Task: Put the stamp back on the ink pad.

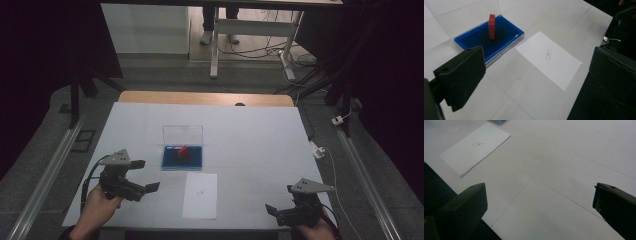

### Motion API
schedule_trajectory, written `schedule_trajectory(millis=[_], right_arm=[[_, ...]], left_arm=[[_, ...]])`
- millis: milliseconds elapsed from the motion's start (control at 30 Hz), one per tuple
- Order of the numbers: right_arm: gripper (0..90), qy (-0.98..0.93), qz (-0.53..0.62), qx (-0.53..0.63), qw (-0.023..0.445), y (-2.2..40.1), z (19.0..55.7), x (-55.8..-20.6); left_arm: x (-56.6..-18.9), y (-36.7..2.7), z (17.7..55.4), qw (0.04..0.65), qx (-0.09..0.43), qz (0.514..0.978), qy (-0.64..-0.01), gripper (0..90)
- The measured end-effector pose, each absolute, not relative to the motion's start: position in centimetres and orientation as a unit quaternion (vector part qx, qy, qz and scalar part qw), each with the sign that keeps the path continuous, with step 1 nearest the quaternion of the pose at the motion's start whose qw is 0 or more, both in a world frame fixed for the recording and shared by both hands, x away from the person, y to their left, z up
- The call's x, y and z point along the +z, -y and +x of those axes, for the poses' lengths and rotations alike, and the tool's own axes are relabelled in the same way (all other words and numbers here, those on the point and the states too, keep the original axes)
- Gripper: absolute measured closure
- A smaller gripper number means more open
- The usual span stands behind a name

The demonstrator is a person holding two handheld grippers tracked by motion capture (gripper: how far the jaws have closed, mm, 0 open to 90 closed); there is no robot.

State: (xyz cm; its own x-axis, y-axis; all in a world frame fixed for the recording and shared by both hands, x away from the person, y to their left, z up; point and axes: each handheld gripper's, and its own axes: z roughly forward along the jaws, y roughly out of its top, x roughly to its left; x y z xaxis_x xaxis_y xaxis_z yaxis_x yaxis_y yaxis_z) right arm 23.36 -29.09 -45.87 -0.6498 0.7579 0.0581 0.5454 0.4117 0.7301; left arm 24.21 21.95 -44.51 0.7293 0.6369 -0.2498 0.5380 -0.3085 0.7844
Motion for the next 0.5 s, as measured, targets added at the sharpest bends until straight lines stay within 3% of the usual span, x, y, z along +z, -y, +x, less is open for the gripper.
schedule_trajectory(millis=[500], right_arm=[[0.0, -0.828, 0.394, 0.372, 0.143, 29.1, 23.4, -45.9]], left_arm=[[-45.6, -26.0, 20.4, 0.476, 0.059, 0.777, -0.408, 0.9]])
